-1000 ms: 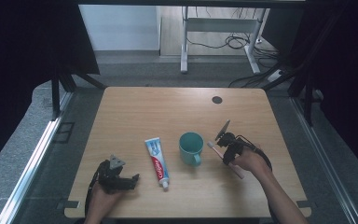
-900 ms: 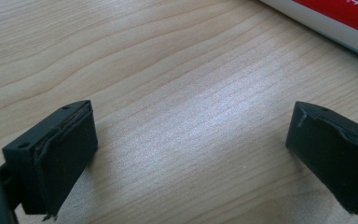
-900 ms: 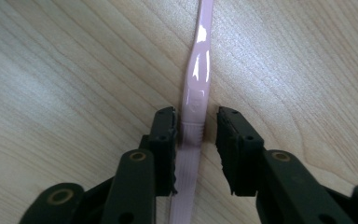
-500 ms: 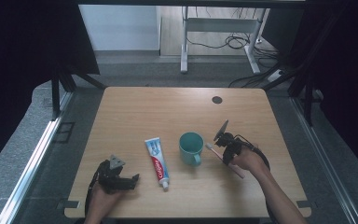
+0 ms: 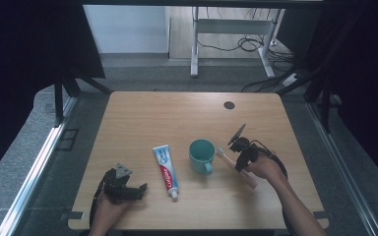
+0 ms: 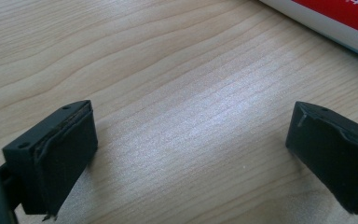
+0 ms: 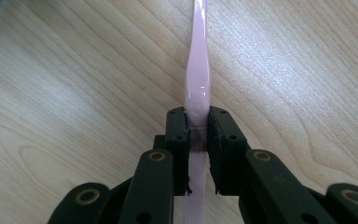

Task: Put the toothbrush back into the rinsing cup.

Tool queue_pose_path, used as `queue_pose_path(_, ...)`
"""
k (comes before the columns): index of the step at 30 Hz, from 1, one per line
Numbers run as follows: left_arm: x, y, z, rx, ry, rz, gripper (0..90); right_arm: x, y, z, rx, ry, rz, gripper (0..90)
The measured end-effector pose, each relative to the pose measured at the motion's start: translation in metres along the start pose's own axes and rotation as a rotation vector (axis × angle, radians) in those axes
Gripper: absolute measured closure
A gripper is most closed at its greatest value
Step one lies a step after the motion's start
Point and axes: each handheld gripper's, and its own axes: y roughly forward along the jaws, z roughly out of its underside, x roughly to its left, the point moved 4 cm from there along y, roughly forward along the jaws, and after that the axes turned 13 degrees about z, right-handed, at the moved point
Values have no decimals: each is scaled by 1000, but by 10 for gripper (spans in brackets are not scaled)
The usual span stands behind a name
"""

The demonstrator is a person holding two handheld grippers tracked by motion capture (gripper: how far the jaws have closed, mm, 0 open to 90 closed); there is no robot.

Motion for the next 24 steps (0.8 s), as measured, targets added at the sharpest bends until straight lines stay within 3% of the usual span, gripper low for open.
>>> queue_pose_path(16,0,0,0,0,1,2,17,-4,-20,2,-102,27,-25,789)
queue_pose_path(24,0,0,0,0,1,2,17,-7,-31,5,-187,56,-30,789)
